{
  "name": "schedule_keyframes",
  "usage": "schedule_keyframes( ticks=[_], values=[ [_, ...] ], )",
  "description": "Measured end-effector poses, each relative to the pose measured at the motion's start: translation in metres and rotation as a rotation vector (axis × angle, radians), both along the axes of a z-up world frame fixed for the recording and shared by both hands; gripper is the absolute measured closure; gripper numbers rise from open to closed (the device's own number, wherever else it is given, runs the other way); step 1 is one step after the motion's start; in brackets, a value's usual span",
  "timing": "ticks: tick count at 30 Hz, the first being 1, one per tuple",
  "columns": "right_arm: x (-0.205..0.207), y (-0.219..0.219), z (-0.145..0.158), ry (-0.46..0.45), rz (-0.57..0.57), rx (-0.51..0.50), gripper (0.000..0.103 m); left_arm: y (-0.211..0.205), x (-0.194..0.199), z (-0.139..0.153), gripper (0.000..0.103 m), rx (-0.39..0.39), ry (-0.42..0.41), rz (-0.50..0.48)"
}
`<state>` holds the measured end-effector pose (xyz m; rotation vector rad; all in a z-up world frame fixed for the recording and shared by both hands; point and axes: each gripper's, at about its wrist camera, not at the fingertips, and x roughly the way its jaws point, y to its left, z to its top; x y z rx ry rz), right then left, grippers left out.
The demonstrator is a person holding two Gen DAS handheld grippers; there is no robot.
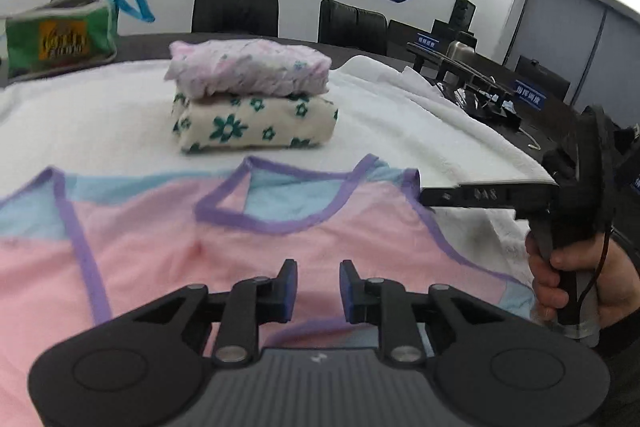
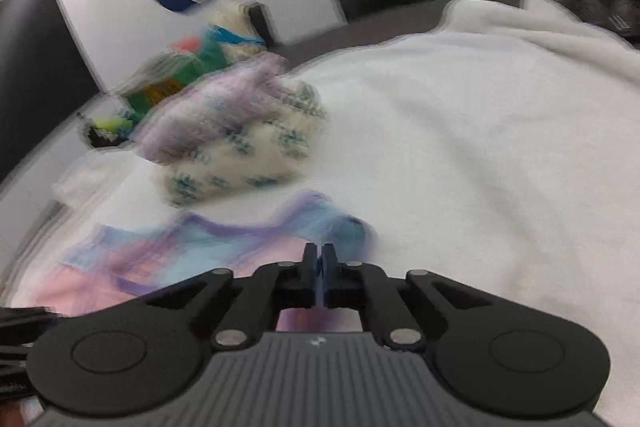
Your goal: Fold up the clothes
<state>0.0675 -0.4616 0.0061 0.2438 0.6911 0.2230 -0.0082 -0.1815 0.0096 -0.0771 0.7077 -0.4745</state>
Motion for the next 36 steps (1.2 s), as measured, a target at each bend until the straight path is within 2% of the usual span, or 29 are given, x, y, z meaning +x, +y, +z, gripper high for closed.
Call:
schedule_keyframes(
  ticks=[1,5,7,10,11,13,18,20,21,22,23,24,26,28,32,36],
  values=[
    [-0.007,-0.001,-0.003,-0.010,-0.020,-0.036,0.098,0.005,-0.003,0.001,0.083,-0.006,-0.004,0.001],
    [-0.061,-0.014,0.003,-0.100,-0.039,0.045,0.089,0.034,-0.021,0.013,0.078,-0.022,-0.060,0.004],
    [-0.087,-0.010,0.008,-0.121,0.010,0.048,0.087,0.048,-0.026,0.020,0.074,-0.032,-0.070,0.018],
    [-0.112,0.002,0.006,-0.079,0.065,0.068,0.086,0.070,-0.034,0.024,0.074,-0.039,-0.069,0.034],
    [-0.119,0.006,0.003,-0.067,0.067,0.054,0.087,0.076,-0.036,0.024,0.074,-0.040,-0.067,0.040],
    [-0.128,0.017,0.001,-0.059,0.054,0.000,0.103,0.085,-0.038,0.022,0.074,-0.029,-0.059,0.057],
    [-0.144,0.028,0.009,-0.075,0.076,-0.068,0.103,0.100,-0.046,0.019,0.074,-0.023,-0.051,0.084],
    [-0.145,0.035,0.011,-0.088,0.087,-0.126,0.098,0.103,-0.048,0.019,0.074,-0.025,-0.053,0.091],
    [-0.145,0.037,0.013,-0.106,0.095,-0.147,0.088,0.104,-0.049,0.018,0.074,-0.025,-0.055,0.096],
    [-0.146,0.041,0.014,-0.116,0.115,-0.167,0.067,0.104,-0.050,0.018,0.074,-0.025,-0.055,0.102],
    [-0.147,0.047,0.015,-0.124,0.137,-0.187,0.059,0.105,-0.052,0.018,0.074,-0.025,-0.056,0.104],
    [-0.148,0.053,0.014,-0.132,0.167,-0.219,0.058,0.105,-0.053,0.018,0.074,-0.025,-0.058,0.106],
    [-0.148,0.064,0.011,-0.123,0.195,-0.280,0.061,0.107,-0.055,0.017,0.074,-0.025,-0.055,0.108],
    [-0.146,0.064,0.007,-0.110,0.172,-0.281,0.089,0.108,-0.056,0.015,0.074,-0.024,-0.047,0.110],
    [-0.152,0.067,0.014,-0.120,0.139,-0.272,0.093,0.108,-0.057,0.014,0.074,-0.020,-0.043,0.111],
    [-0.160,0.081,0.018,-0.117,0.170,-0.313,0.094,0.107,-0.058,0.014,0.074,-0.010,-0.048,0.105]
  ],
)
